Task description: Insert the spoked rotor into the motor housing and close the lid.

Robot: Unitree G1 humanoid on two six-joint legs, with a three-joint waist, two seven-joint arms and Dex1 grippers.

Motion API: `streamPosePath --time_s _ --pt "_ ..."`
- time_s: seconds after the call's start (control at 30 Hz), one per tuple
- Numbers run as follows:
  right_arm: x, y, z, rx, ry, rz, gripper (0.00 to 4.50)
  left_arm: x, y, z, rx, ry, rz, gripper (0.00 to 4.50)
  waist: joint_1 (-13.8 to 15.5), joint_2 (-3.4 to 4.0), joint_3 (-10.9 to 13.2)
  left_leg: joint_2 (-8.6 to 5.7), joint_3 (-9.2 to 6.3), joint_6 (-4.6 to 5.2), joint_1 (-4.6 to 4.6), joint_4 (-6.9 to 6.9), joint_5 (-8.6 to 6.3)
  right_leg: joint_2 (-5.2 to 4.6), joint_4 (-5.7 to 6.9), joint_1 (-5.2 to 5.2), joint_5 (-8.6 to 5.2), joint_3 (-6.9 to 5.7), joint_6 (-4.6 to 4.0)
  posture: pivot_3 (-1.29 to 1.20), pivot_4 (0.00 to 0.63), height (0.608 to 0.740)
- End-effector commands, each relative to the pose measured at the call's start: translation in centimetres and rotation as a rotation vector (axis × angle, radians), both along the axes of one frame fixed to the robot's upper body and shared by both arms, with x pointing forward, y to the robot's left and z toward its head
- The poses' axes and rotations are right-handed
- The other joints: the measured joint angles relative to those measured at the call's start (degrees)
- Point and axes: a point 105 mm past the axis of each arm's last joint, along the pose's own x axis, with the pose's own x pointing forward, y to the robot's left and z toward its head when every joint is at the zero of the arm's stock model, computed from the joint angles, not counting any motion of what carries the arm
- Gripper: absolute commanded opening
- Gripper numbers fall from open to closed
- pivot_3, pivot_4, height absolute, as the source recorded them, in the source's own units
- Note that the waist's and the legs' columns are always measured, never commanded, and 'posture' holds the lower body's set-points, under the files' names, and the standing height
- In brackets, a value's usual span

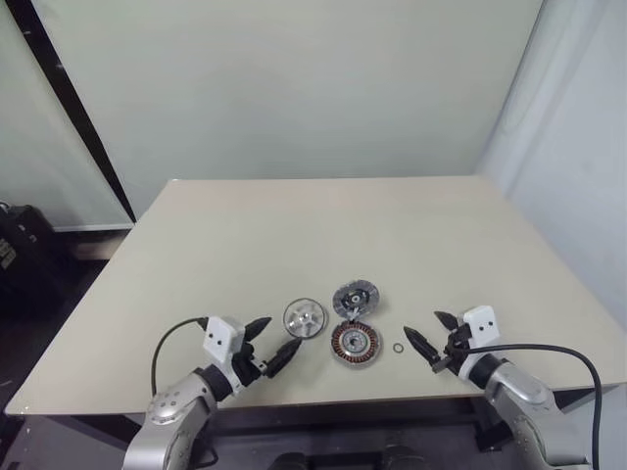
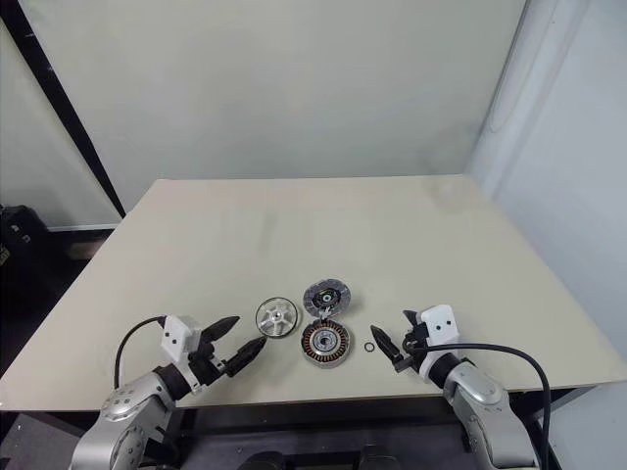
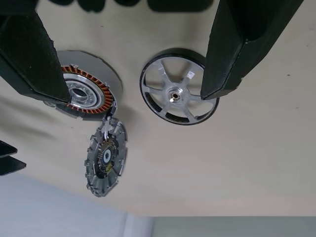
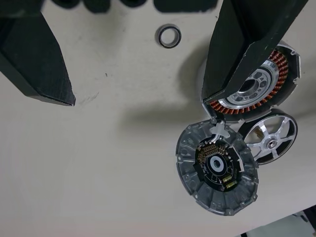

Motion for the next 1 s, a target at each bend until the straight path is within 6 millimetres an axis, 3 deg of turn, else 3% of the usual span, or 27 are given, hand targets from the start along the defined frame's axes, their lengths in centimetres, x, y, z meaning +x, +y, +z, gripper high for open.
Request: streamPosePath --time_s 0.03,0.53,1.0 --pt "0.72 0.67 1.82 0.003 -0.069 0.031 4.47 0.36 0.02 1.26 0.003 -0.067 0.004 4.5 0.0 0.0 0.0 0.0 0.0 0.0 0.0 0.0 0.0 0.0 0.0 0.0 0.0 0.0 0.0 0.0 0.0 0.74" --pt "0.92 1.13 1.99 -0.008 -0.068 0.073 4.47 -0.36 -0.08 1.66 0.013 -0.061 -0.022 4.5 0.0 -0.01 0.0 0.0 -0.01 -0.01 -0.02 0.0 0.0 0.0 0.0 -0.02 0.0 -0.01 0.0 0.0 0.0 0.74" --pt "0.56 0.48 1.97 -0.013 -0.06 0.011 4.47 0.47 -0.76 1.86 0.018 -0.061 -0.068 4.5 0.0 -0.01 0.0 0.0 -0.01 -0.01 -0.02 0.0 -0.01 0.0 -0.01 -0.02 0.0 -0.01 0.0 0.0 0.0 0.74"
